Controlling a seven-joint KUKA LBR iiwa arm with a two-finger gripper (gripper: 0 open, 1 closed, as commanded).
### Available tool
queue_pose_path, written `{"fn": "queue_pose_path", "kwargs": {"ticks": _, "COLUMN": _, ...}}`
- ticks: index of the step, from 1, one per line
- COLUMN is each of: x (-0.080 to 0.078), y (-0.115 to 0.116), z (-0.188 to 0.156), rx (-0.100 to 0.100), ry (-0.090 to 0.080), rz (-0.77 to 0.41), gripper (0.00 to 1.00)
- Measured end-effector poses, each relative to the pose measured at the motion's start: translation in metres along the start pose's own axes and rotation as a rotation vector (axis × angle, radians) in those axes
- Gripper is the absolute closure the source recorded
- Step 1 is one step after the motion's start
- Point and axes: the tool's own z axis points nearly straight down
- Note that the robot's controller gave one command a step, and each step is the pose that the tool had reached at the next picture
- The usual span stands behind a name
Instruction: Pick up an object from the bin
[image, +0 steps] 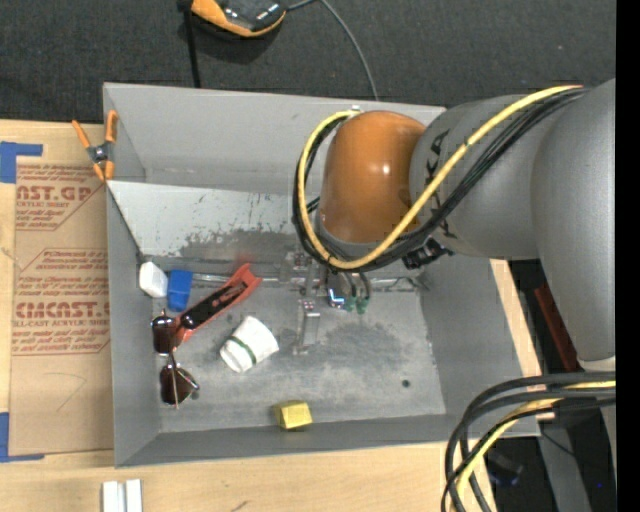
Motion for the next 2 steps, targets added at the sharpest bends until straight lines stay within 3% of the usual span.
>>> {"fn": "queue_pose_path", "kwargs": {"ticks": 1, "x": -0.002, "y": 0.0, "z": -0.005, "rx": -0.001, "ry": -0.008, "rz": 0.001, "gripper": 0.0}}
{"fn": "queue_pose_path", "kwargs": {"ticks": 2, "x": -0.002, "y": 0.044, "z": 0.017, "rx": 0.002, "ry": -0.008, "rz": -0.228, "gripper": 0.0}}
